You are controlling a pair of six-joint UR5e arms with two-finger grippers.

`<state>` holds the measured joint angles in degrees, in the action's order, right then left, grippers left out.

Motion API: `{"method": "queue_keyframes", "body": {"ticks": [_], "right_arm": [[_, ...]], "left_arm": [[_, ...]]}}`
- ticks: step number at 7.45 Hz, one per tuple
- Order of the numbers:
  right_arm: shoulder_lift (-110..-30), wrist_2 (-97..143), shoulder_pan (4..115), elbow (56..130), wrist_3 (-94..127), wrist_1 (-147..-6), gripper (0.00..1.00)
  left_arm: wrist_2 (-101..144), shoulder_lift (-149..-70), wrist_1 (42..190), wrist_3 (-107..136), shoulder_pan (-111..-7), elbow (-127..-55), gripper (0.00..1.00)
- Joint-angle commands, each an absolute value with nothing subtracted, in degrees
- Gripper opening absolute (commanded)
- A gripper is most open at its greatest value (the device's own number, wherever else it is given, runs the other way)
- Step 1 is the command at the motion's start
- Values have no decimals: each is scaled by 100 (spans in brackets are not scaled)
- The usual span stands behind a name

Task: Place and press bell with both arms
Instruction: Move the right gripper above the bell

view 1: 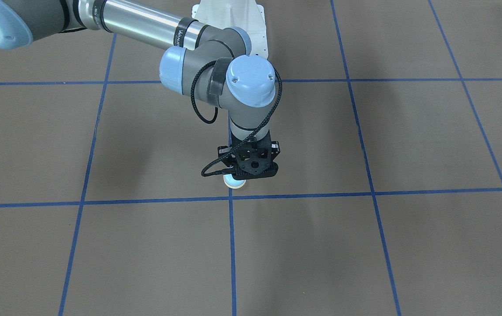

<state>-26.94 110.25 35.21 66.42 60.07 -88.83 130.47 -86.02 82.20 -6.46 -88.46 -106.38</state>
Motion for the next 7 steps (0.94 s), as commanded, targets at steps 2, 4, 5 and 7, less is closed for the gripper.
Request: {"method": "queue_keyframes", "body": {"ticks": [2, 4, 5, 7], "right_arm": [[-3101, 10907, 3428, 6636, 5968, -8276, 0], [-3138, 10907, 3437, 6636, 5968, -8174, 0], [-3155, 10907, 3437, 6627, 5968, -8183, 0], [-3208, 10916, 3410, 6609, 5959, -8200, 0]], "left_arm": [[13052, -8587, 8227, -624, -8851, -10644, 100], [13052, -8587, 8227, -624, -8851, -10644, 100], [13052, -8587, 8227, -615, -8851, -10644, 100], [13052, -8587, 8227, -615, -8851, -10644, 100]]}}
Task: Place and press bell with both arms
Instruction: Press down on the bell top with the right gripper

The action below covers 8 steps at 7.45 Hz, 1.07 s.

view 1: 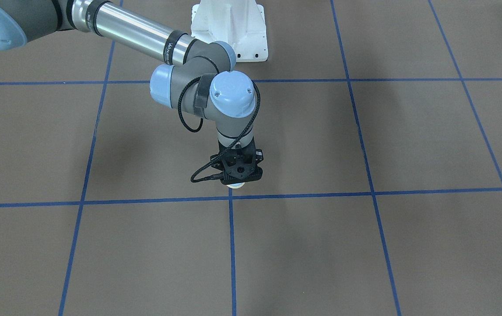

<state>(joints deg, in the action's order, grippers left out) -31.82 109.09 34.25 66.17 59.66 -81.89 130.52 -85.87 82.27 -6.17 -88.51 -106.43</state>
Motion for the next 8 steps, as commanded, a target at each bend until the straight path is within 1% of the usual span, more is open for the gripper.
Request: {"method": "queue_keyframes", "body": {"ticks": [1, 8], "right_arm": [[-3199, 10916, 3375, 6609, 5985, -8209, 0], [-3103, 10942, 3375, 6706, 6029, -8402, 0]], "left_arm": [[13052, -8587, 8227, -615, -8851, -10644, 100], [13052, -8587, 8227, -615, -8851, -10644, 100]]}}
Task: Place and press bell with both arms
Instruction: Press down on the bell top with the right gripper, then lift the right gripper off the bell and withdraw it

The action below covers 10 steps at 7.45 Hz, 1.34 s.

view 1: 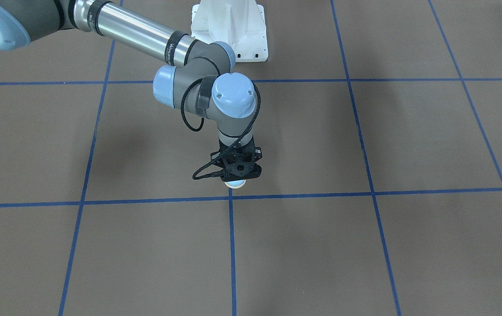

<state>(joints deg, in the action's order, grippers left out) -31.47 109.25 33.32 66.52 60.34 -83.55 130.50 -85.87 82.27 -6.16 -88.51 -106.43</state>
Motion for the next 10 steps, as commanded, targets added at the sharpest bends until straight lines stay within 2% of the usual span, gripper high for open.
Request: {"method": "queue_keyframes", "body": {"ticks": [1, 2, 3, 5, 7, 9, 10], "right_arm": [[-3111, 10977, 3445, 6810, 6021, -8411, 0], [-3111, 10986, 3541, 6959, 6012, -8524, 21], [-3172, 10978, 3638, 7205, 6020, -8682, 97], [-3286, 11387, 4137, 7496, 5915, -9078, 100], [-4310, 11802, 4804, 8416, 4918, -9088, 100], [-5146, 12415, 5778, 8840, 3550, -9088, 100], [-5437, 12802, 6366, 8868, 2846, -9097, 100]], "left_arm": [[13052, -8587, 8227, -615, -8851, -10644, 100], [13052, -8587, 8227, -615, -8851, -10635, 100], [13052, -8578, 8235, -615, -8851, -10609, 100], [13061, -8376, 8253, -633, -8850, -10643, 100], [13069, -8367, 8244, -450, -8851, -10635, 100], [13069, -8228, 8410, -404, -8859, -10696, 100], [13078, -7905, 9055, -396, -8859, -10731, 100]]}}
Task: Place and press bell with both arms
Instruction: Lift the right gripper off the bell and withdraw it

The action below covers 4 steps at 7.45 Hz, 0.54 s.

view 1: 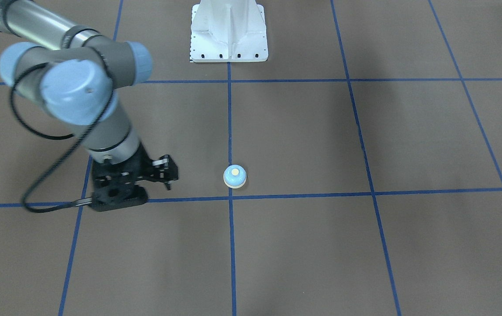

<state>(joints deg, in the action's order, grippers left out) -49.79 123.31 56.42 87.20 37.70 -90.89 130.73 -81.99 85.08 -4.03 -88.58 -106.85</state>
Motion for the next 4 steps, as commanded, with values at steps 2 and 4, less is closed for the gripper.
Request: {"method": "queue_keyframes", "body": {"ticks": [2, 4], "right_arm": [[-5965, 13156, 7273, 8877, 1571, -9097, 100], [-6903, 13376, 8108, 8894, 122, -9088, 100]], "left_arm": [[13130, -7542, 9667, -351, -9034, -10749, 100], [13333, -7532, 9650, -396, -9218, -10610, 100]]}}
